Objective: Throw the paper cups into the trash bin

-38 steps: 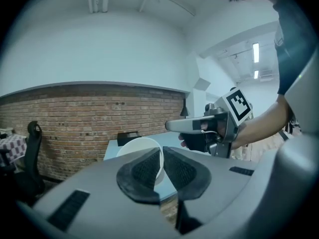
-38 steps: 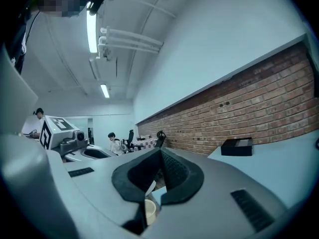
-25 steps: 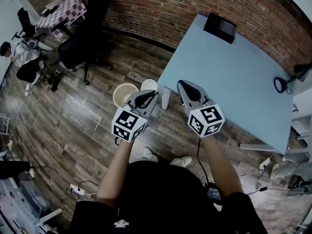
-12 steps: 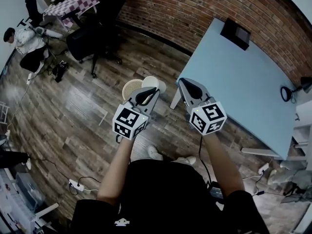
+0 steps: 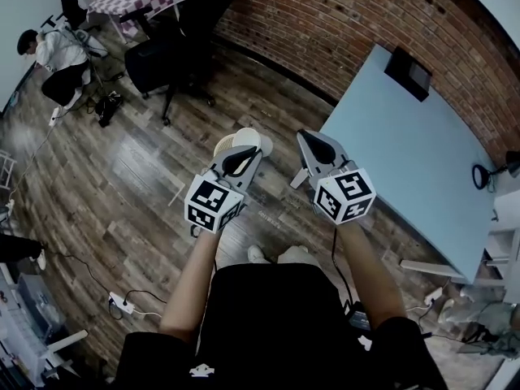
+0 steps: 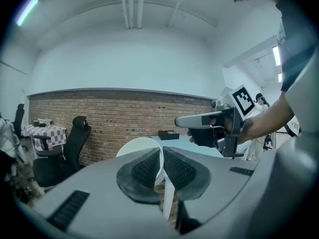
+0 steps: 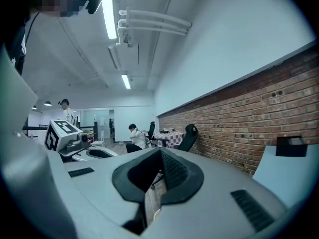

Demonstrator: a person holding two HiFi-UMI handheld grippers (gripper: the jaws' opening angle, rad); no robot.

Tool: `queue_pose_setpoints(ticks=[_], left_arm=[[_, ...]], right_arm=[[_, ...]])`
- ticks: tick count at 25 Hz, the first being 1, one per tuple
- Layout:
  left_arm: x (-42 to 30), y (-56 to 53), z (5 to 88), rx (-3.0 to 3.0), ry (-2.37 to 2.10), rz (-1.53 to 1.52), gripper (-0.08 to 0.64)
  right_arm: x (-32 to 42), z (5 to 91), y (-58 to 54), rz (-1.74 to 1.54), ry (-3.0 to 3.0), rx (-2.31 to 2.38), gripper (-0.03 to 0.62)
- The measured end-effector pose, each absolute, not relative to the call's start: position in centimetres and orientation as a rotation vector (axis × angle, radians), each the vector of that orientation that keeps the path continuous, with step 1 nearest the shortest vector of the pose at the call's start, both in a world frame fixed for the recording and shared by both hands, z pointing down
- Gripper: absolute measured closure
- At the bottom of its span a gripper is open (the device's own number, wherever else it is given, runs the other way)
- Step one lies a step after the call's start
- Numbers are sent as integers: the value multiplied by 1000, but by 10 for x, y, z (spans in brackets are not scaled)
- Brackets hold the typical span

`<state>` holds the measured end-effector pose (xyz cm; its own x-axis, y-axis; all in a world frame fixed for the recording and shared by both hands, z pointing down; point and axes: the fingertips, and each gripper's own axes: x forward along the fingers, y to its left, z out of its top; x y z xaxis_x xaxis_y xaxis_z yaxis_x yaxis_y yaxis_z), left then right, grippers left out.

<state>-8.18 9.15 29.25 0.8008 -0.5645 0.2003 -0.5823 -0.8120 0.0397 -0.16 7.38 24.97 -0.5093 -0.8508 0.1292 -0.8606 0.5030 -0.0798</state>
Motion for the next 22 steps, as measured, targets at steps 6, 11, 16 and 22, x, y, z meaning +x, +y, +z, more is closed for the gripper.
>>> queue_pose_setpoints(ticks=[6,11,16,22], left_arm=[[-101,83,299,2857,-963,303,532],[-105,75,299,2849,-975,306,532],[-104,66,299,2840,-980,293,532],[-111,48,303,2828,-1016,306,532]], right_arm=[[-23,251,65,212,-2674,1488,590],[-24,253,57,225,-2674,1484,589],[-25,258,43,235,-2677,1465,589],[-34,260,19,251,-2703,1440,590]])
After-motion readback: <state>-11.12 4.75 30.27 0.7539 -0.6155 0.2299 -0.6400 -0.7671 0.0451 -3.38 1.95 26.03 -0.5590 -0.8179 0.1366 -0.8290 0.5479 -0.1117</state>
